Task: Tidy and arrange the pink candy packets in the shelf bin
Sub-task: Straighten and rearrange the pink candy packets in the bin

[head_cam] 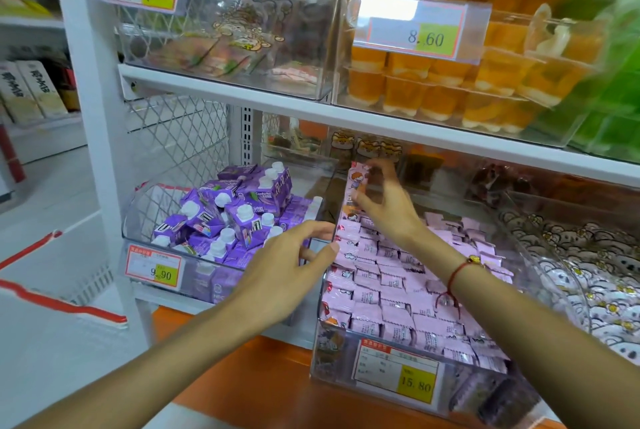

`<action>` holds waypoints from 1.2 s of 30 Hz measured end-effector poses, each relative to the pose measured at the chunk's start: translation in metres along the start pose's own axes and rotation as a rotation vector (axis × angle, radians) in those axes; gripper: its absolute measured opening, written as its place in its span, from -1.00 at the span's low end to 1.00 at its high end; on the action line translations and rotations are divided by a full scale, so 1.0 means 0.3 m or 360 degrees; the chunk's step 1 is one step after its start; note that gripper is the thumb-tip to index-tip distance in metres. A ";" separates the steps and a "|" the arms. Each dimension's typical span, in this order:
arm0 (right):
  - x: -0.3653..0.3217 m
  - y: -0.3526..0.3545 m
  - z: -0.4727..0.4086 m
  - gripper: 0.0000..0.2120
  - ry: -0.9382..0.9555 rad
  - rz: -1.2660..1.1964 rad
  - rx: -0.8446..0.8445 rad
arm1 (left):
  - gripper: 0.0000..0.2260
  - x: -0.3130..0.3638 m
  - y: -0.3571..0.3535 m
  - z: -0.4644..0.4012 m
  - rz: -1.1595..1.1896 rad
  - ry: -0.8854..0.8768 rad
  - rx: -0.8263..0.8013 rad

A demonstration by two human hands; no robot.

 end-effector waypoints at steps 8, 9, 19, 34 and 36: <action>0.047 -0.013 -0.008 -0.76 0.0210 0.0571 -0.0323 | -0.79 -0.001 -0.002 -0.004 0.0033 0.0002 -0.0011; 0.056 -0.025 -0.001 -0.81 0.0237 0.0641 -0.0368 | -0.79 -0.001 -0.001 -0.004 0.0036 -0.0001 -0.0012; 0.115 -0.009 -0.070 -0.73 -0.0092 0.0653 -0.0763 | -0.75 -0.007 0.001 -0.007 -0.0113 0.0006 0.0059; 0.117 -0.055 -0.140 -0.89 -0.0093 0.0952 -0.0463 | -0.79 -0.009 0.004 -0.012 -0.0073 -0.0025 0.0070; 0.133 -0.049 -0.145 -0.85 -0.0149 0.0914 -0.0547 | -0.78 -0.006 0.005 -0.011 -0.0070 -0.0019 0.0056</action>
Point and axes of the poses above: each hand's wrist, its own z-axis away from the middle knuckle, its own y-axis out of the back of the hand, x = y × z, the point moved 5 cm from there along -z, towards the middle knuckle, and after that the axes turned 5 degrees about -z, right-handed, at the moved point
